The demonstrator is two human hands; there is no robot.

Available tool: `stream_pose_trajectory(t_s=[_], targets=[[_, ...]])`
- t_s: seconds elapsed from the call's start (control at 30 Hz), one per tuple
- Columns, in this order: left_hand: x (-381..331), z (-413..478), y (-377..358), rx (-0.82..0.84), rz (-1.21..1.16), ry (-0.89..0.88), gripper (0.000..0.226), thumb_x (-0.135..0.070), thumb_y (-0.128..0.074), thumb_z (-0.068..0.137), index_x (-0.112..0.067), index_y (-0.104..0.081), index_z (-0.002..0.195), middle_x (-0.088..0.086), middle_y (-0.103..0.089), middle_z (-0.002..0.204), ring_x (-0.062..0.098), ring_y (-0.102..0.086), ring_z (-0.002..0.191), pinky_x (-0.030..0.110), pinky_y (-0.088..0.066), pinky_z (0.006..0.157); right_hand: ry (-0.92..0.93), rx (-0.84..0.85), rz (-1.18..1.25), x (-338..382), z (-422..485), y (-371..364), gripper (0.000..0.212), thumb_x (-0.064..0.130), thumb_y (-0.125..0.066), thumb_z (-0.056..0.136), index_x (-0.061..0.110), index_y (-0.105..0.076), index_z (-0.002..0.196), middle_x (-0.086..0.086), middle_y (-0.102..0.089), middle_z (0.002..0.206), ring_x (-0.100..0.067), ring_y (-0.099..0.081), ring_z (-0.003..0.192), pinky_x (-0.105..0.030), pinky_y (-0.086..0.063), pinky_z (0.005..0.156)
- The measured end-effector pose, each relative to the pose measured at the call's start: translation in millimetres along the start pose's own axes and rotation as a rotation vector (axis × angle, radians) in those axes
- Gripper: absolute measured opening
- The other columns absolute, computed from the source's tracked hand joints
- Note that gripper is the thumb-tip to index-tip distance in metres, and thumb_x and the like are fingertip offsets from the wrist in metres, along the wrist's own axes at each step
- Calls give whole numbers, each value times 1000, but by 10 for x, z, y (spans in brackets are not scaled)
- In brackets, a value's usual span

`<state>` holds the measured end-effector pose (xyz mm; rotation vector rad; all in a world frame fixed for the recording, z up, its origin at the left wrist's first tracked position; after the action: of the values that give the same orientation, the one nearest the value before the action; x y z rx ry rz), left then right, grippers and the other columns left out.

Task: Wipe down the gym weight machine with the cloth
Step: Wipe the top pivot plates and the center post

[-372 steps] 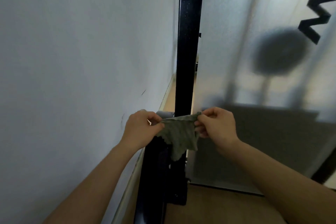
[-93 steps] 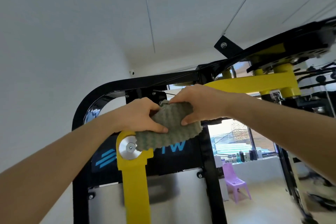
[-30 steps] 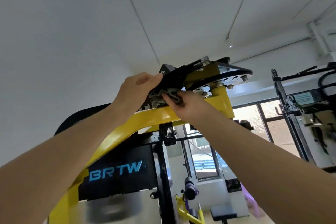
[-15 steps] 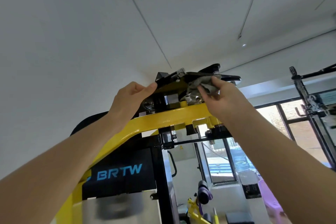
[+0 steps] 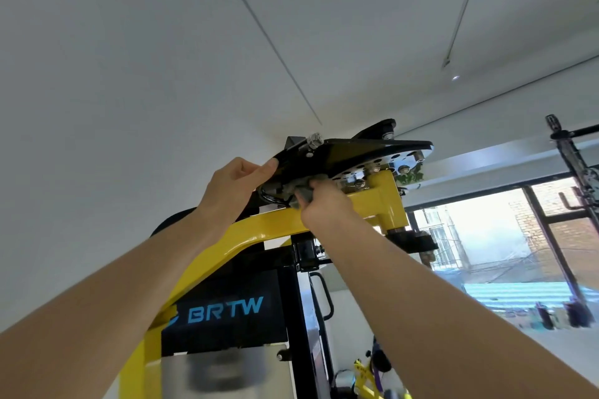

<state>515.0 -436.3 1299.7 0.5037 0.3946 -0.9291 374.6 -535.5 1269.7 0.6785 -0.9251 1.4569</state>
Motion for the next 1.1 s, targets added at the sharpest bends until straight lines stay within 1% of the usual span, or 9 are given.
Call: stream_pose_trajectory(t_s=[0.13, 0.2, 0.33, 0.67, 0.73, 0.8, 0.9, 0.97, 1.1], targets=[[7, 22, 5, -7, 6, 0, 50, -68, -69, 75, -21, -64, 91, -4, -70, 103, 17, -63, 110, 48, -44, 110, -104, -29, 154, -135, 110, -147, 51, 44, -41, 105, 13, -42, 146, -11, -52, 140, -30, -53, 127, -44, -49, 102], [21, 37, 8, -12, 10, 8, 42, -61, -69, 83, -20, -64, 92, -4, -69, 100, 15, -63, 108, 46, -44, 109, -186, -32, 487, -171, 149, -168, 45, 40, -46, 104, 15, -46, 142, -9, -52, 142, -28, -53, 128, -43, -50, 103], [33, 39, 1, -20, -4, 12, 42, -60, -70, 82, -20, -63, 91, -6, -69, 97, 15, -63, 107, 46, -43, 110, -453, 216, 1266, -137, -87, -114, 26, 9, -62, 97, 9, -60, 124, -17, -58, 128, -35, -62, 107, -38, -56, 97], [-3, 17, 7, -24, 19, 26, 56, -71, -69, 64, -21, -62, 88, -1, -69, 107, 20, -61, 114, 51, -40, 112, -276, 358, 1345, 172, -467, 429, 16, 8, -66, 94, 2, -65, 109, -25, -61, 121, -37, -61, 116, -40, -59, 90], [-1, 27, 5, -26, 23, 25, 56, -70, -69, 65, -20, -63, 89, -2, -69, 104, 19, -61, 111, 50, -41, 112, -159, 284, 1285, 200, -513, 624, 16, 9, -65, 95, 0, -66, 108, -20, -66, 115, -29, -67, 108, -36, -62, 80], [3, 39, 7, -36, 21, 17, 52, -67, -69, 69, -19, -65, 88, -3, -69, 101, 18, -61, 108, 49, -42, 110, 59, 60, 985, 191, -508, 915, 14, 6, -64, 95, -2, -66, 107, -10, -69, 101, -10, -72, 91, -22, -60, 70], [12, 37, 6, -86, 36, 0, 41, -59, -70, 82, -20, -70, 94, -7, -69, 103, 13, -60, 106, 39, -45, 99, 428, -259, 506, 310, -511, 1396, 14, 12, -68, 93, 23, -76, 96, 6, -72, 92, -7, -71, 90, -18, -55, 76], [-7, 9, -3, -139, 50, -46, 32, -52, -70, 87, -22, -74, 99, -9, -71, 102, 9, -61, 102, 28, -42, 86, 587, -374, 218, 429, -390, 1653, 15, 18, -70, 93, 30, -75, 101, 3, -70, 105, -11, -67, 97, -22, -55, 85], [-87, -30, -70, -204, 45, -136, 17, -38, -71, 91, -22, -75, 97, -8, -74, 96, 8, -65, 95, 21, -40, 76, 799, -231, -278, 630, -173, 1733, 25, 14, -72, 90, 17, -75, 115, -4, -72, 110, -15, -67, 97, -31, -55, 94]])
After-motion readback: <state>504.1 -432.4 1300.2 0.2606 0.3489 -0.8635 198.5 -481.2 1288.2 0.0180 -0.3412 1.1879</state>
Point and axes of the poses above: each hand's wrist, its own z-axis towards the middle knuckle, its own y-axis out of the back of the hand, x = y × z, the point moved 4 cm from there along z, towards the middle knuckle
